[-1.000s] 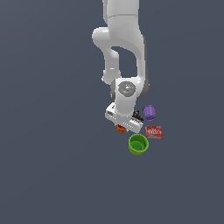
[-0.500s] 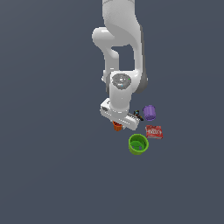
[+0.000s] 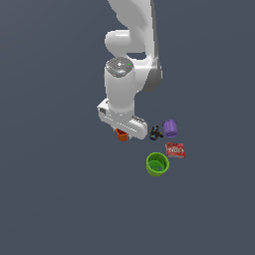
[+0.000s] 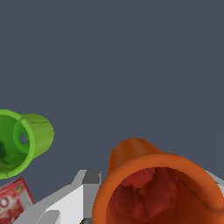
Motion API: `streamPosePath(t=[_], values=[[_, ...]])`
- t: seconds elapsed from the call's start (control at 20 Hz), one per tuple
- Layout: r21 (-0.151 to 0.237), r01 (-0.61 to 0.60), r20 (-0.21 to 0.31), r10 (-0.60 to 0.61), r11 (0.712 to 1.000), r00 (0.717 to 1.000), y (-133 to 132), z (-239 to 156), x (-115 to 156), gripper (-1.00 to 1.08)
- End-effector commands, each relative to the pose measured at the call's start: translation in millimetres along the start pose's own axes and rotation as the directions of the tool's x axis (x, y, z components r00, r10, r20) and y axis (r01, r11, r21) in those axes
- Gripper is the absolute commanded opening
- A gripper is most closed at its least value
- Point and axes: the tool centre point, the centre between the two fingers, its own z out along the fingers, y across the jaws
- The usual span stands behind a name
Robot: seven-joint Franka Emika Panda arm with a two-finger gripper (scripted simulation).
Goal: Pick up a designated object from a clutter of objects.
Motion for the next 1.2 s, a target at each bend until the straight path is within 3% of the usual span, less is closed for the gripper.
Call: streamPosePath(t=[0.0,1.15], values=[[0.001,0.0,0.0,0.0,1.0,1.0,11.9,-25.3,10.2,-1.0],[-0.002,-0.001,0.001,0.001,1.0,1.0,106.9,-233.3,104.6,-1.0]])
